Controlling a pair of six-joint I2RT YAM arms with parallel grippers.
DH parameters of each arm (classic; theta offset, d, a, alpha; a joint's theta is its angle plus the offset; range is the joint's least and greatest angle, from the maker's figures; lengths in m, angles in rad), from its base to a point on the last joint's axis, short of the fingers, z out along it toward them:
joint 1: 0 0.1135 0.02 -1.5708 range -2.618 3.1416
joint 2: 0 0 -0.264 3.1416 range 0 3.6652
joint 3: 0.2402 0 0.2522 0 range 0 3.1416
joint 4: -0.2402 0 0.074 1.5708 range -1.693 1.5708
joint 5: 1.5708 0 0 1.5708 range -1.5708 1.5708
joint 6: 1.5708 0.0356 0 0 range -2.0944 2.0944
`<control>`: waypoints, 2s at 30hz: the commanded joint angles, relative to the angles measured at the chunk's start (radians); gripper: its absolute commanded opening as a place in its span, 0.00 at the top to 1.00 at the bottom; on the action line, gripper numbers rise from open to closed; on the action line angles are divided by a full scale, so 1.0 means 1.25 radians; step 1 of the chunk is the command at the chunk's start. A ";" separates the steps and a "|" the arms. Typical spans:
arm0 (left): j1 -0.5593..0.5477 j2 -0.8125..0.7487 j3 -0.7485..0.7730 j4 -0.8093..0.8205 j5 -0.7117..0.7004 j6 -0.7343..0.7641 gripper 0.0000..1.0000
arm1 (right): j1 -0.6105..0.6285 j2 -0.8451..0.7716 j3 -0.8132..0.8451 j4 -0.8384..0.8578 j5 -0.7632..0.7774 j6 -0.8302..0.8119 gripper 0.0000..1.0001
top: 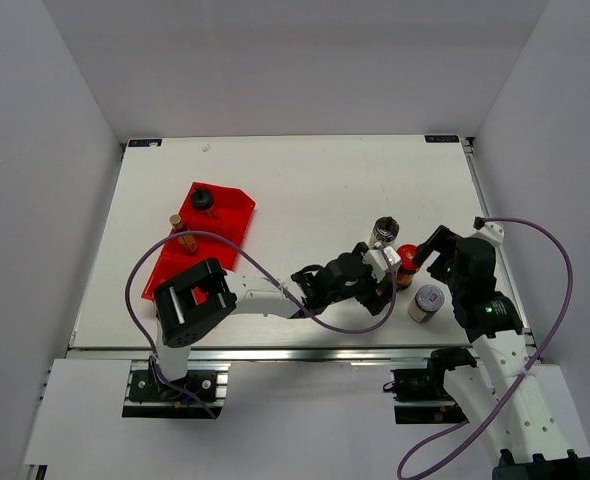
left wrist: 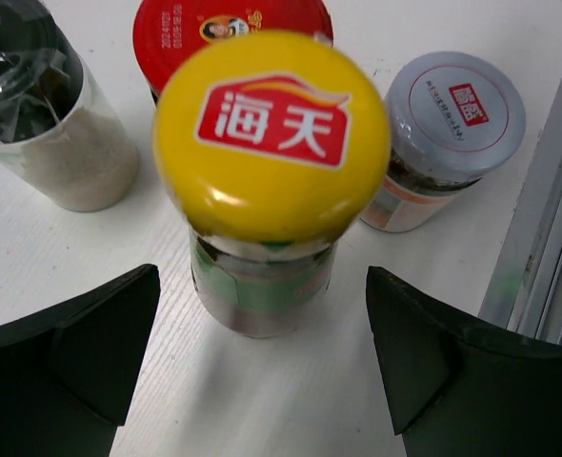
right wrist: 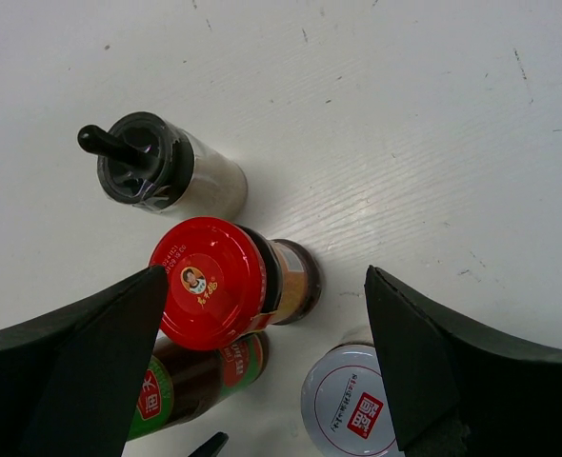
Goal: Organize the condiment bottles
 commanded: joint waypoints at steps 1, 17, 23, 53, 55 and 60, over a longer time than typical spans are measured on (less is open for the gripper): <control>-0.010 -0.007 0.030 0.056 -0.006 -0.003 0.02 | -0.003 -0.012 0.020 0.012 0.006 0.004 0.11; -0.013 0.039 0.106 0.053 -0.109 -0.005 0.26 | -0.001 -0.028 0.011 0.017 0.005 0.004 0.11; -0.013 -0.004 0.056 0.067 -0.118 -0.013 0.45 | -0.001 -0.033 0.005 0.020 0.002 0.001 0.11; 0.345 -0.690 -0.265 -0.215 -0.376 0.035 0.62 | -0.001 -0.030 -0.002 0.031 -0.010 0.000 0.11; 0.402 -0.708 -0.278 -0.221 -0.371 0.030 0.62 | -0.003 -0.027 -0.003 0.032 -0.009 -0.001 0.11; 0.532 -0.686 -0.307 -0.181 -0.341 0.027 0.65 | -0.001 -0.020 -0.003 0.036 -0.012 -0.002 0.11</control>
